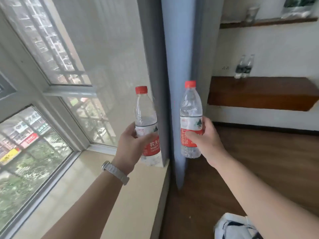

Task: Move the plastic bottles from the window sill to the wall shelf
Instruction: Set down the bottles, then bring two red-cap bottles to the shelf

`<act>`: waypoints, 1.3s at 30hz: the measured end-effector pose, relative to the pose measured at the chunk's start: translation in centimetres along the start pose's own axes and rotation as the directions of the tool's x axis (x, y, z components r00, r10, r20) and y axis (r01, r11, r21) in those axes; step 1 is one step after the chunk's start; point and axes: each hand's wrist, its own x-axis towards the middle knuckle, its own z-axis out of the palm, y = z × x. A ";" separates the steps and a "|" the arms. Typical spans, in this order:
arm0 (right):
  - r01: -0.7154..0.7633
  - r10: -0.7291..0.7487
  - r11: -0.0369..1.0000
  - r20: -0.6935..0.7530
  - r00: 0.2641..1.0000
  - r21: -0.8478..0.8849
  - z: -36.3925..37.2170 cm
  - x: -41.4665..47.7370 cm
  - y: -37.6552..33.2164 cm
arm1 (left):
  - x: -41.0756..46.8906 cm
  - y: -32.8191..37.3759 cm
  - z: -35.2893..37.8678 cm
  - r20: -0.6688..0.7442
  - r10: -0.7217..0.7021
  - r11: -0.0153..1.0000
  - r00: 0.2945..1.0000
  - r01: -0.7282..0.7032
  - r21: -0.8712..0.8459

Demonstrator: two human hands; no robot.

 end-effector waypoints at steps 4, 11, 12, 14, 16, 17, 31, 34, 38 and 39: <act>-0.013 0.011 1.000 -0.120 0.993 -0.012 -5.5 1.6 0.1 | 3.5 0.6 5.6 0.102 0.007 1.000 0.995 -0.008 0.016; -0.066 0.028 0.990 -0.284 0.959 -0.127 -12.5 2.7 0.5 | 9.0 1.4 14.6 0.261 0.030 1.000 0.965 -0.030 -0.004; -0.078 0.033 0.987 -0.304 0.952 -0.139 -13.2 2.9 0.6 | 9.7 1.6 15.8 0.284 0.036 0.999 0.958 -0.036 -0.005; -0.098 0.041 0.984 -0.344 0.938 -0.148 -14.5 3.6 0.8 | 11.1 1.7 18.0 0.333 0.046 0.999 0.942 -0.047 -0.005; -0.125 0.052 0.979 -0.396 0.917 -0.160 -15.7 4.6 1.1 | 12.8 1.5 20.0 0.380 0.053 0.999 0.923 -0.054 -0.010; -0.141 0.057 0.975 -0.423 0.904 -0.170 -16.3 5.2 1.1 | 13.6 1.3 21.1 0.396 0.058 0.998 0.916 -0.057 -0.013; -0.151 0.018 0.977 -0.642 0.767 -0.154 -20.8 17.9 -0.3 | 28.6 2.4 31.5 0.565 0.112 0.993 0.818 -0.075 -0.090; -0.180 0.027 0.970 -0.667 0.745 -0.162 -21.6 19.9 -0.2 | 31.4 2.8 33.2 0.578 0.105 0.991 0.809 -0.038 -0.127; -0.189 0.024 0.969 -0.694 0.720 -0.162 -23.1 21.5 -0.2 | 32.9 2.7 35.8 0.623 0.076 0.992 0.779 0.004 -0.126; -0.187 0.021 0.969 -0.700 0.714 -0.161 -23.7 21.9 -0.1 | 33.1 2.7 36.6 0.631 0.070 0.992 0.772 0.011 -0.123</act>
